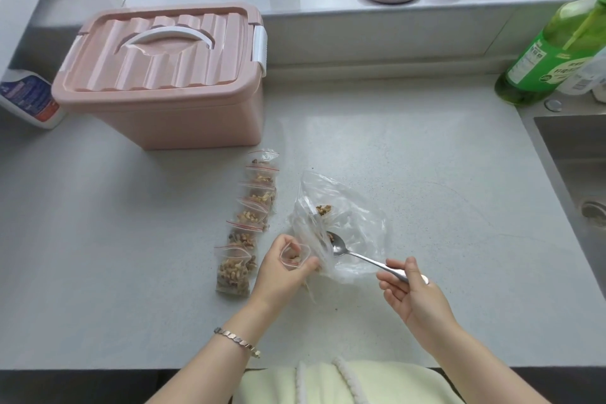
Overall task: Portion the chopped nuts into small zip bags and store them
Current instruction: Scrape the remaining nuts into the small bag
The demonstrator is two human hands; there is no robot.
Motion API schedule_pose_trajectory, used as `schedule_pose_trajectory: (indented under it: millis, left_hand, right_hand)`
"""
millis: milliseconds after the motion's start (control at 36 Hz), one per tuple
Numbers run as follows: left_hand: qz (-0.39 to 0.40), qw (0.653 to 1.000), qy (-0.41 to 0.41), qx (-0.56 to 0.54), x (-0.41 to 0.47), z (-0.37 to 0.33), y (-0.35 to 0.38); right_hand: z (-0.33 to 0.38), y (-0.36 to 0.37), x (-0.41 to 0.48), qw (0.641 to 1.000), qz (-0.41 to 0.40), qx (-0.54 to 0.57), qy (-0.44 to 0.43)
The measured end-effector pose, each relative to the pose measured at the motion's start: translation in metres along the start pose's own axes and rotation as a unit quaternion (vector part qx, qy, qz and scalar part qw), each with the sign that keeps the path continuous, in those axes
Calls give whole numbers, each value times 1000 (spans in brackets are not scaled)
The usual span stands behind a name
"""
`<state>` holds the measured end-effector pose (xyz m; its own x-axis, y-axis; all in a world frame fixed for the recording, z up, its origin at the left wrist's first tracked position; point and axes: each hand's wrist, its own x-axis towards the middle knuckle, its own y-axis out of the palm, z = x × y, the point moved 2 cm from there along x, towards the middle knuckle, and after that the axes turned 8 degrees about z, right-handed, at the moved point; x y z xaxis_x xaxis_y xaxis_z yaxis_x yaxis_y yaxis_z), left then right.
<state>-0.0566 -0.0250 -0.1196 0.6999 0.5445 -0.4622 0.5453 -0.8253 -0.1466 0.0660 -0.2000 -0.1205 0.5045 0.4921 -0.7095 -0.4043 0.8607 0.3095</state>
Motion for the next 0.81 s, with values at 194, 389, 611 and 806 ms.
schedule_pose_trajectory:
  millis: [194,389,611,806]
  left_hand:
    - [-10,999,-28,36,0,0,-4]
    - [-70,988,2,139,-14,-11,-12]
    - [-98,972,56,207,-31,-26,-9]
    - [-54,970,44,231,-30,-34,1]
  right_hand:
    - [6,-4,0,1000,-5,8,-14]
    - [23,-13,-5,997,-32,-35,-58]
    - [64,-2,-28,983,-38,-97,-149]
    - [92,38,-61,965,18,-173,-194]
